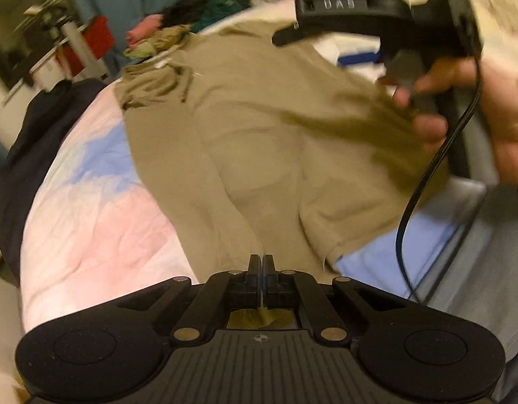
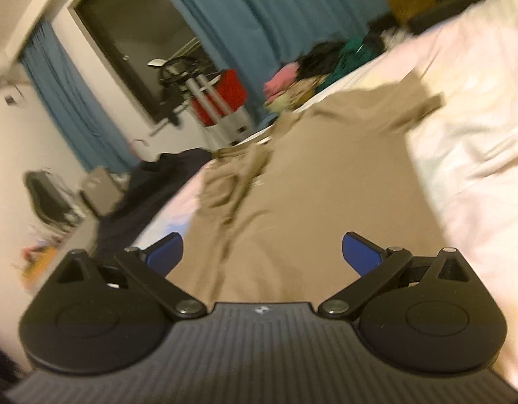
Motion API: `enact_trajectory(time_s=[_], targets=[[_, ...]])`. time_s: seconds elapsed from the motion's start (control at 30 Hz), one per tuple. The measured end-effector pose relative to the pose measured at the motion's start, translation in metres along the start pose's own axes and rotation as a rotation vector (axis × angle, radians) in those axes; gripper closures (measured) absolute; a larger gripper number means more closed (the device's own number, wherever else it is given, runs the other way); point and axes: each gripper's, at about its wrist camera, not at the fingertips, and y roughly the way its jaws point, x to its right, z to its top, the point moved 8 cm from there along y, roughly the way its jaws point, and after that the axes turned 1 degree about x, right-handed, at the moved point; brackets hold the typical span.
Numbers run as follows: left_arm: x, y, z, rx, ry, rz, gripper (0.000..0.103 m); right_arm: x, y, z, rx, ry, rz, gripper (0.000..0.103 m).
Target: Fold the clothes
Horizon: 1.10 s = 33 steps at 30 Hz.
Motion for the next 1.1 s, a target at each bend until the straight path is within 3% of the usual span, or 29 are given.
enact_trajectory(time_s=[0.07,0.13,0.2,0.3,0.37,0.47,0.5,0.53,0.7,0.93,1.03,1.1], targets=[[-0.004,-0.008,0.001,0.038,-0.061,-0.014,0.102,-0.015,0.023,0.009,-0.011,-0.013,0.055,0.001],[-0.006,-0.016,0.001,0.069,-0.106,-0.029,0.102,-0.029,0.052,0.016,-0.035,-0.044,0.081,0.018],[-0.006,-0.018,0.001,0.092,-0.144,-0.049,0.102,-0.037,0.094,0.022,-0.065,-0.064,0.081,0.030],[-0.005,-0.014,0.000,0.114,-0.200,-0.087,0.103,-0.032,0.163,0.025,-0.083,-0.032,0.071,0.031],[-0.002,-0.008,0.000,0.119,-0.233,-0.115,0.103,-0.024,0.202,0.023,-0.098,-0.026,0.043,0.042],[0.007,0.000,-0.002,0.116,-0.240,-0.150,0.103,-0.017,0.248,0.017,-0.121,-0.096,-0.006,0.063],[0.011,0.002,-0.003,0.113,-0.234,-0.160,0.103,-0.016,0.255,0.017,-0.117,-0.121,-0.008,0.076],[0.015,0.005,-0.004,0.109,-0.227,-0.170,0.103,-0.015,0.256,0.019,-0.109,-0.128,-0.007,0.095],[0.035,0.011,-0.002,0.107,-0.174,-0.221,0.103,-0.007,0.249,0.034,-0.074,-0.127,-0.020,0.098],[0.045,0.044,-0.006,0.045,-0.199,-0.237,0.102,0.005,0.240,0.055,-0.024,-0.125,-0.036,0.098],[0.043,0.042,-0.004,0.054,-0.216,-0.235,0.089,0.008,0.237,0.060,-0.027,-0.122,-0.044,0.095],[0.035,0.032,-0.002,0.095,-0.241,-0.220,0.065,0.004,0.228,0.062,-0.038,-0.131,-0.026,0.091]])
